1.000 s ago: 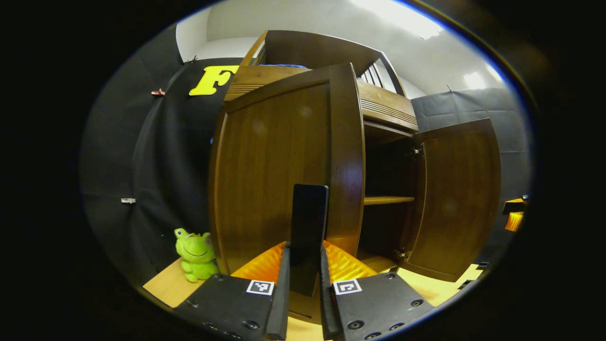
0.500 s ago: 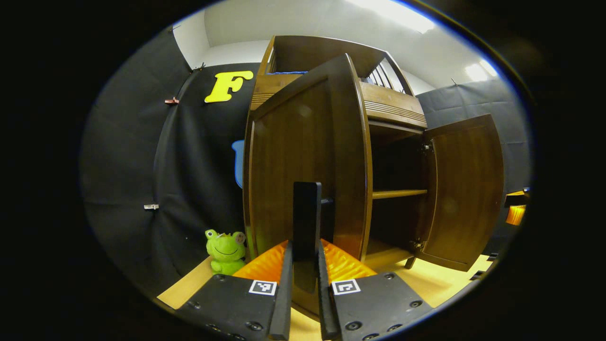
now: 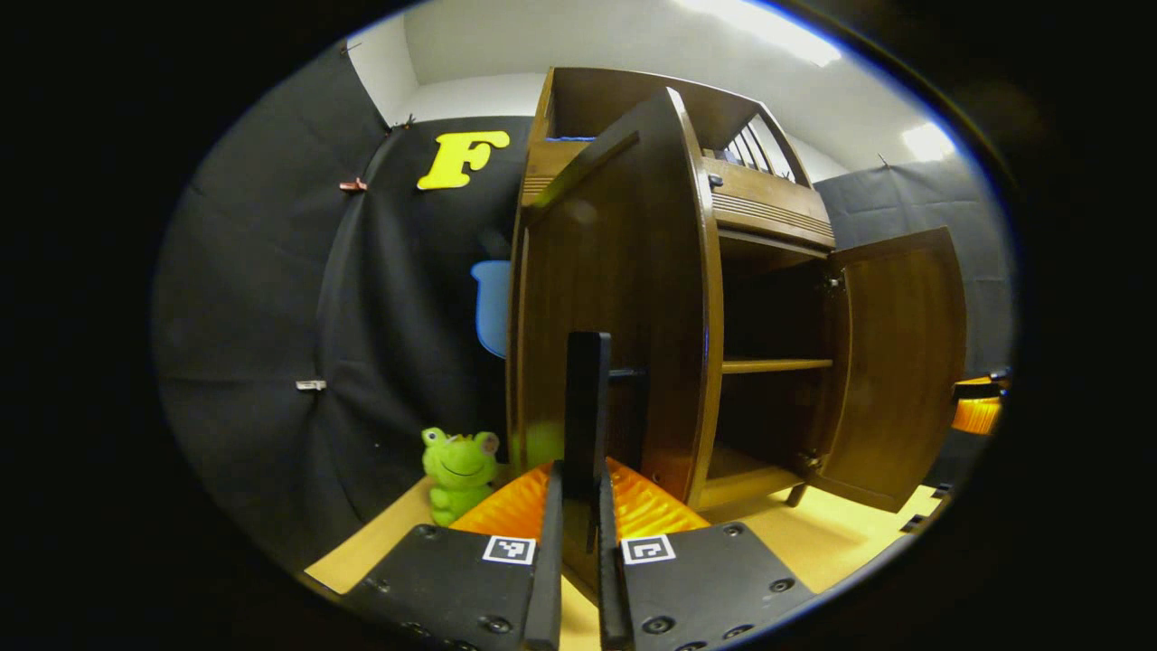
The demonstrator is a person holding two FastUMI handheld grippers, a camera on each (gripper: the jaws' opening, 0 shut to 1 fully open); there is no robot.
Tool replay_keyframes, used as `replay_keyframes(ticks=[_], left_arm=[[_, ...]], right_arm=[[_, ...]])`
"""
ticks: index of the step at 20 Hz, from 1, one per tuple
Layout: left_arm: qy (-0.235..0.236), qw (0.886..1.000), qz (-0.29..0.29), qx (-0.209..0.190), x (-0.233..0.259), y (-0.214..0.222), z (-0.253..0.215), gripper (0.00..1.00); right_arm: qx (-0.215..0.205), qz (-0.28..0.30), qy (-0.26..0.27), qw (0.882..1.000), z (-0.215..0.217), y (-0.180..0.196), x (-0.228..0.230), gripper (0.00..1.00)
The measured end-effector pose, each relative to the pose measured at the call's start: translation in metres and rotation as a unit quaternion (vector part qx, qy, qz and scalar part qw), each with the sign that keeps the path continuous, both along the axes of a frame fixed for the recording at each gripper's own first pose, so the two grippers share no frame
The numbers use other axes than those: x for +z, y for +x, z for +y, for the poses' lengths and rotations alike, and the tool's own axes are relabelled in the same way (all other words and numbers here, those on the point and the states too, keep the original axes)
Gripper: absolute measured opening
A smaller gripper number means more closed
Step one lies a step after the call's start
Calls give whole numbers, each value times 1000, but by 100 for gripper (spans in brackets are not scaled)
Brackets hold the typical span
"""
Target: Open the right door of the double-door shoe cabinet with the right hand, and open the left door with the left hand.
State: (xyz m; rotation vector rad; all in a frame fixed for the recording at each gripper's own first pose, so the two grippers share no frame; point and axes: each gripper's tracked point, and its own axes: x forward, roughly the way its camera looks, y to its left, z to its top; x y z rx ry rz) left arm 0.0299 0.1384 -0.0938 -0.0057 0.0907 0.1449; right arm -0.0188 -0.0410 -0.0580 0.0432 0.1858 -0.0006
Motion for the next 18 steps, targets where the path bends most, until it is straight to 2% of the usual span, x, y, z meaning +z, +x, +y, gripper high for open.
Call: replay_keyframes(ticks=[3, 7, 8, 9, 12, 13, 14, 15, 16, 17, 18], left_arm=[[-18, 1000, -5, 10, 2, -7, 14, 17], [-20, 998, -4, 56, 2, -17, 52, 13], [-25, 998, -5, 54, 2, -17, 55, 14], [-39, 998, -8, 50, 3, -18, 54, 0], [-35, 998, -9, 49, 2, -22, 55, 8], [-29, 998, -6, 51, 2, -24, 55, 8], [-23, 998, -3, 54, 2, -26, 55, 3], [-18, 998, -1, 60, 3, -32, 57, 7], [-12, 998, 2, 66, 4, -40, 62, 2], [-12, 998, -1, 67, 8, -48, 62, 2], [-18, 998, -7, 59, 15, -56, 58, 7]], right_arm=[[1, -1, 9, 1000, 5, 9, -1, 96], [-1, -2, 10, 1000, 8, 14, -3, 96], [-1, -1, 10, 1000, 8, 15, -3, 96], [-1, 1, 9, 1000, 9, 16, -2, 96], [7, 1, 7, 1000, 18, 15, 0, 96], [10, 1, 5, 1000, 20, 14, 0, 96], [11, 1, 1, 1000, 21, 13, 1, 96], [11, 1, -3, 1000, 21, 13, 0, 96], [11, 0, -4, 1000, 23, 14, 0, 96], [13, 0, -3, 1000, 24, 14, 0, 96], [14, 0, -1, 1000, 25, 15, 0, 96]])
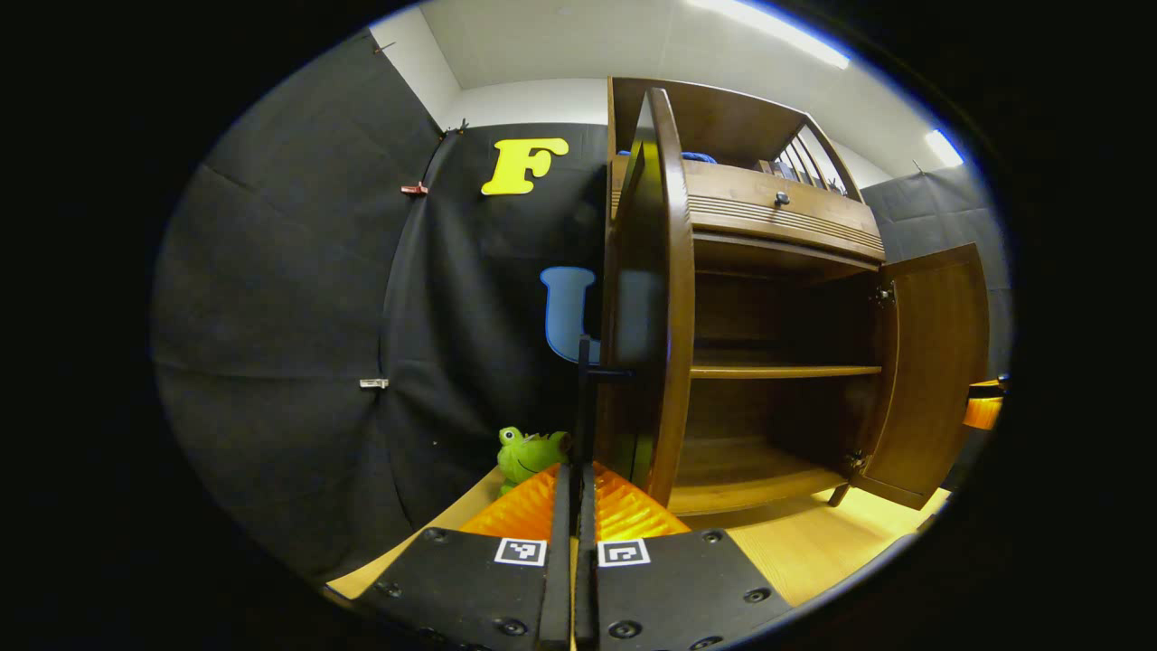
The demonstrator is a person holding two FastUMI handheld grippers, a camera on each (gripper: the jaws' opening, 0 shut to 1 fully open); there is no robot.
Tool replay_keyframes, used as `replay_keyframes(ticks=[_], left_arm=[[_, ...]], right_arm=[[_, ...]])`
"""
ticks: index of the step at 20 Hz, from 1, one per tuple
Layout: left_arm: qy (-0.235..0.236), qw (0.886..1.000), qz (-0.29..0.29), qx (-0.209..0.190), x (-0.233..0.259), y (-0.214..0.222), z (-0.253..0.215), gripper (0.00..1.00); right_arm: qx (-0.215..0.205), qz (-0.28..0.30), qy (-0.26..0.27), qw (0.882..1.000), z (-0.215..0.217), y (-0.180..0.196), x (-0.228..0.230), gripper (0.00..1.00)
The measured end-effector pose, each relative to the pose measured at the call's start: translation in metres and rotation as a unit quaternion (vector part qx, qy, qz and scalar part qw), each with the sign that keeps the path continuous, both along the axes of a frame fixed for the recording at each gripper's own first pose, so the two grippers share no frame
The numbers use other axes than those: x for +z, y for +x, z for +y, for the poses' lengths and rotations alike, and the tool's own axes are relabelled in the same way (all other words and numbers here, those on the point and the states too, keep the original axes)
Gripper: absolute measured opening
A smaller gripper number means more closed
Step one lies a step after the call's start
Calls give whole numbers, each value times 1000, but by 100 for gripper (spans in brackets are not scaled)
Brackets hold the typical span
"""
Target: Open the right door of the double-door shoe cabinet with the right hand, and open the left door with the left hand.
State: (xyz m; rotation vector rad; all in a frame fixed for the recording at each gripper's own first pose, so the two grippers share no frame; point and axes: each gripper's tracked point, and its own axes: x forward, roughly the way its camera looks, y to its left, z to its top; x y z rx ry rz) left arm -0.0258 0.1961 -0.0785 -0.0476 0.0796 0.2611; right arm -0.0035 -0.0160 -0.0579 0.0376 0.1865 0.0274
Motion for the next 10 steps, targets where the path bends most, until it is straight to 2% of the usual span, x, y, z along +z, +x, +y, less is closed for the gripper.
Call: replay_keyframes(ticks=[1, 4, 7, 9, 10], left_arm=[[-8, 1000, -8, -9, 6, -8, -6, 9], [-10, 999, -36, -36, 34, -28, -27, 6], [-1, 994, -39, -104, 44, -34, -77, 6], [6, 991, -37, -132, 50, -32, -103, 6], [11, 990, -40, -135, 54, -28, -111, 12]], right_arm=[[1, -1, 2, 1000, 1, 1, 1, 96], [-3, -7, 2, 1000, 3, 4, 3, 96], [-2, -14, 3, 1000, 8, 2, 8, 96], [0, -22, 0, 1000, 13, 0, 14, 96], [1, -26, -3, 1000, 14, -1, 17, 96]])
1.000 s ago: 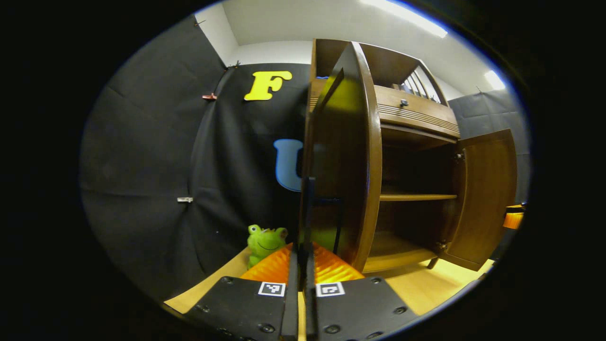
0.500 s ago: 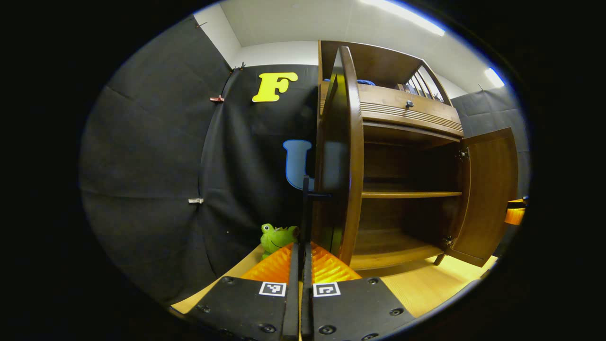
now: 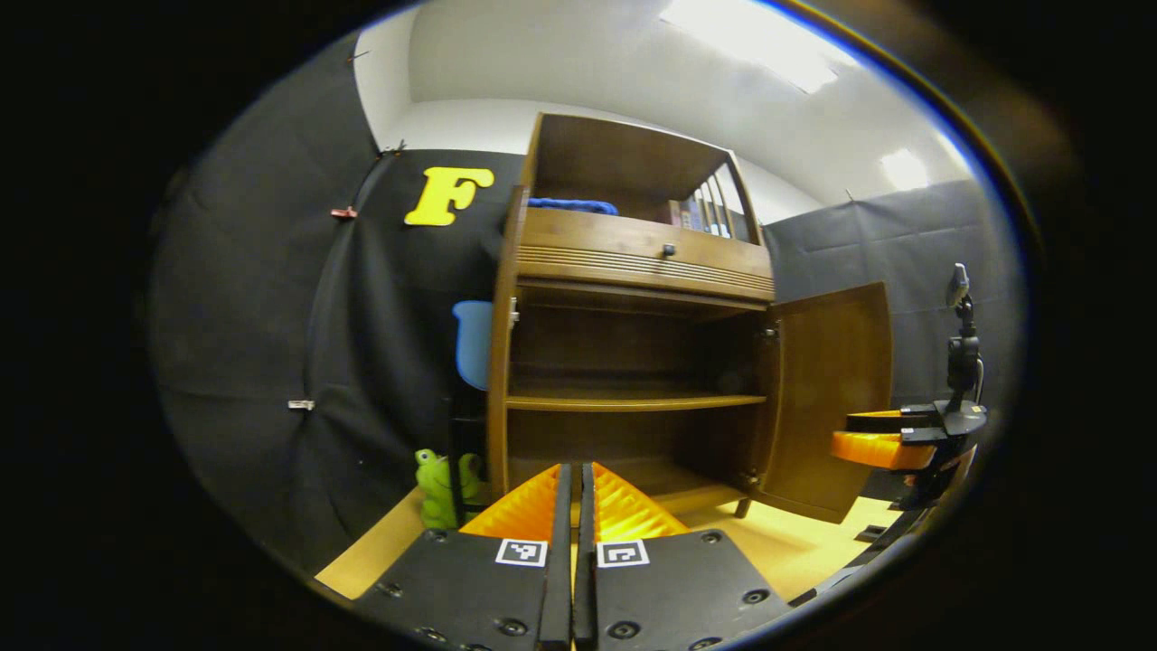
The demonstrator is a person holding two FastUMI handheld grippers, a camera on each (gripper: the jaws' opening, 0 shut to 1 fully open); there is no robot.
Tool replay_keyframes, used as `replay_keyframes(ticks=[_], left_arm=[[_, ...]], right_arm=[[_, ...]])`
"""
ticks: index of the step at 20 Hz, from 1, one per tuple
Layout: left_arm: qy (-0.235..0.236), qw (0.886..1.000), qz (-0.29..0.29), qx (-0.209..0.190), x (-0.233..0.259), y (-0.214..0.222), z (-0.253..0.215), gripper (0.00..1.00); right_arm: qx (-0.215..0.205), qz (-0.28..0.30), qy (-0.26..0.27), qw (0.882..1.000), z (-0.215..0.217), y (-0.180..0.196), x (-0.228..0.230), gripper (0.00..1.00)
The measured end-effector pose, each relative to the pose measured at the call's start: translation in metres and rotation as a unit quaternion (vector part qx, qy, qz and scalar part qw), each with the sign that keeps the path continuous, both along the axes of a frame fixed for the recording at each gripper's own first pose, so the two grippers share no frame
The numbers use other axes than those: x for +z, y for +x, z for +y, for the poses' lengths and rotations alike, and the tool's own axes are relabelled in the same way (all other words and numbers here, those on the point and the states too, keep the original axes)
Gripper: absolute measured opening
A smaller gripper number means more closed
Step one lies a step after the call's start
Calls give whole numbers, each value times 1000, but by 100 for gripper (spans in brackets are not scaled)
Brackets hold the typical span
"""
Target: Open the right door of the double-door shoe cabinet with the right hand, and open the left door with the left hand.
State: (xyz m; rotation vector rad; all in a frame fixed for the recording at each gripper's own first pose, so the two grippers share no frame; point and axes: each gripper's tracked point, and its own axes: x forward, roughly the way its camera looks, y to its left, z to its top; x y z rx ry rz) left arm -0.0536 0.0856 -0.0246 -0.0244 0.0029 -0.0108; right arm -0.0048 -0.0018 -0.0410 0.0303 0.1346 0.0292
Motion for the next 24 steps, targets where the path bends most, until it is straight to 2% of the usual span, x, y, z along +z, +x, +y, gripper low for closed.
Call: replay_keyframes(ticks=[1, 3, 8, 13, 14, 16, 18, 22, 24], left_arm=[[3, 1000, -4, -2, 5, 5, -7, 6], [4, 1000, -5, -14, 8, 13, -26, 11], [8, 999, -15, -42, 15, 21, -69, 98], [11, 998, -27, -57, 19, 35, -98, 95], [14, 998, -25, -61, 19, 36, -102, 95], [14, 997, -23, -69, 18, 38, -109, 95], [13, 997, -17, -76, 16, 38, -113, 95], [15, 997, -13, -71, 14, 39, -110, 96], [14, 997, -12, -73, 12, 40, -111, 96]], right_arm=[[1, -2, -4, 1000, 2, -2, 3, 96], [5, -4, -11, 1000, 5, -6, 7, 96], [9, -15, -34, 999, 10, -14, 19, 96], [-2, -7, -40, 999, 5, -15, 15, 99], [-8, -8, -37, 999, 2, -14, 17, 95], [-23, -16, -34, 999, -5, -13, 21, 95], [-32, -25, -34, 999, -9, -11, 27, 99], [-35, -35, -18, 999, -11, -6, 38, 95], [-43, -45, -18, 998, -14, -6, 43, 99]])
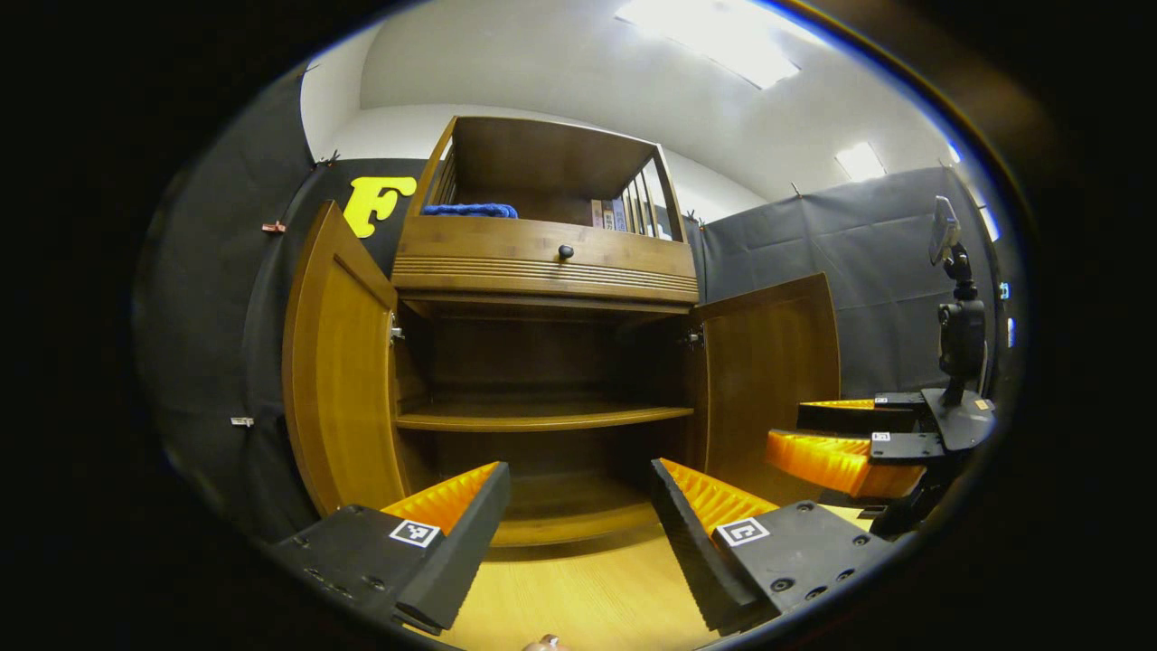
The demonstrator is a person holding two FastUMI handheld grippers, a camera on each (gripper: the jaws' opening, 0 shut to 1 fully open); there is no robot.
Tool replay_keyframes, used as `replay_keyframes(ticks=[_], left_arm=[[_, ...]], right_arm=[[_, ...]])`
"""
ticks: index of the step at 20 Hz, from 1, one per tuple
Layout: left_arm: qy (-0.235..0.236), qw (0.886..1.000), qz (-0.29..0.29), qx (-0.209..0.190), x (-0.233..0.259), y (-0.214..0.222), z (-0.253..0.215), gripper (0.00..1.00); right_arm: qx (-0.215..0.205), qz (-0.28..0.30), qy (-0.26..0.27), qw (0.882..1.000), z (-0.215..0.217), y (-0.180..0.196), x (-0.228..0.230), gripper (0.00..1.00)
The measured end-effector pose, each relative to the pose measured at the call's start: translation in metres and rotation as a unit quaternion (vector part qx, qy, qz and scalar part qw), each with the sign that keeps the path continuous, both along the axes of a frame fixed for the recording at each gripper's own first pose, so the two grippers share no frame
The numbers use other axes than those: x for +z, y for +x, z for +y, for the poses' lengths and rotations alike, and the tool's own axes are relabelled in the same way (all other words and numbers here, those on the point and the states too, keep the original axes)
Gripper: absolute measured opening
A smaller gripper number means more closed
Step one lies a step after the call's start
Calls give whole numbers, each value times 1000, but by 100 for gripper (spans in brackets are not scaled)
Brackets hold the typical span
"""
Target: Open the right door of the double-door shoe cabinet with the right hand, and open the left door with the left hand.
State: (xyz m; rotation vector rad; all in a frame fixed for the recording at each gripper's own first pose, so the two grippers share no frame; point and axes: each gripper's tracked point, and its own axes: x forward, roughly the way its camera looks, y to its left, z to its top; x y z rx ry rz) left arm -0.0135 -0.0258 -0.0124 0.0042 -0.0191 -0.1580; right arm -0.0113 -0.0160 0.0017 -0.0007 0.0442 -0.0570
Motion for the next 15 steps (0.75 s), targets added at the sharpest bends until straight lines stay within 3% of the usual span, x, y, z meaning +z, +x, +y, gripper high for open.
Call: replay_keyframes(ticks=[2, 15], left_arm=[[0, 1000, -2, -1, 3, 0, -1, 96], [-1, 1000, -1, -4, 1, 6, -3, 95]], right_arm=[[-7, -9, -3, 1000, -3, -2, 4, 95], [-17, -13, -2, 1000, -13, -3, 5, 97]])
